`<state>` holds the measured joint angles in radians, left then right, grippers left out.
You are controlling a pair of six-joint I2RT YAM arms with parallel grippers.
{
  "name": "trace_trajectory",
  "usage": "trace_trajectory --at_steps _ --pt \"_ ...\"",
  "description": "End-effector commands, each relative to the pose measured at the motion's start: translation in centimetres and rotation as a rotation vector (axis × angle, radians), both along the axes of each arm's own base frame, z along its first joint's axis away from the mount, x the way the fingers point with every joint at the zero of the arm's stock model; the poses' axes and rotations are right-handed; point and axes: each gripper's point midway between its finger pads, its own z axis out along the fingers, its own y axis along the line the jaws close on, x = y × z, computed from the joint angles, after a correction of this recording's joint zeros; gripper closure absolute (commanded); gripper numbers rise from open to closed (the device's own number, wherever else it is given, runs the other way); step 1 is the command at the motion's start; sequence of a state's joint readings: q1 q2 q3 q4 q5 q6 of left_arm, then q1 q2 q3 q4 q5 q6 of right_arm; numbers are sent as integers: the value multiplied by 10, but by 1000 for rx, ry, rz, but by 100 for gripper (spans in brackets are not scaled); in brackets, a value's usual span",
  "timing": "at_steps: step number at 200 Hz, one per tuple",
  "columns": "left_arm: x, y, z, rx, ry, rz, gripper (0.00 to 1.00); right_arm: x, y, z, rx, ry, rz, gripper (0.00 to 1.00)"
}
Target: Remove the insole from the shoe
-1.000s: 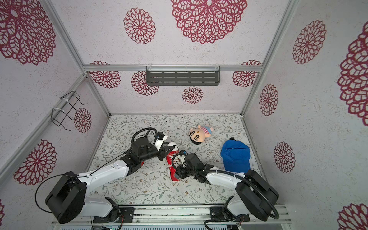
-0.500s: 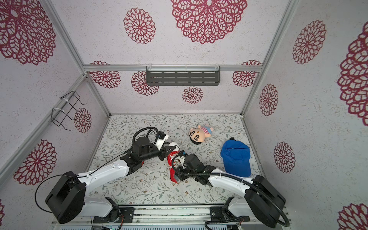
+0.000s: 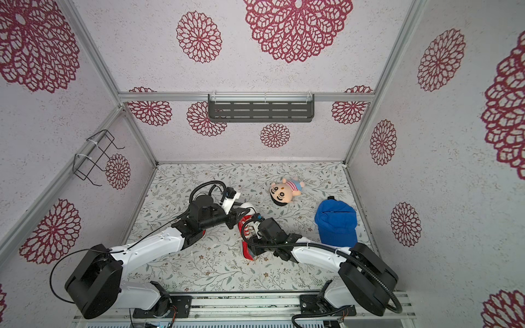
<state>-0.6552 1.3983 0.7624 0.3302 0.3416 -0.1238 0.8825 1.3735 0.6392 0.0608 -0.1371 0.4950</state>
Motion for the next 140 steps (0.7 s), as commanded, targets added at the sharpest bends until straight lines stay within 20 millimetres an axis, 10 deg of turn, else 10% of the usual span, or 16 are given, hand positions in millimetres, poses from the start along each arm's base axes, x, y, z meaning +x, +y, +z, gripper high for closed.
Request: trace_trajectory --at_steps 1,140 --pt "-21 -16 10 -32 4 -121 100 23 -21 0 -65 -37 -130 61" --pt "-22 -17 15 -36 -18 -129 100 19 -68 -40 -245 67 -232 60"
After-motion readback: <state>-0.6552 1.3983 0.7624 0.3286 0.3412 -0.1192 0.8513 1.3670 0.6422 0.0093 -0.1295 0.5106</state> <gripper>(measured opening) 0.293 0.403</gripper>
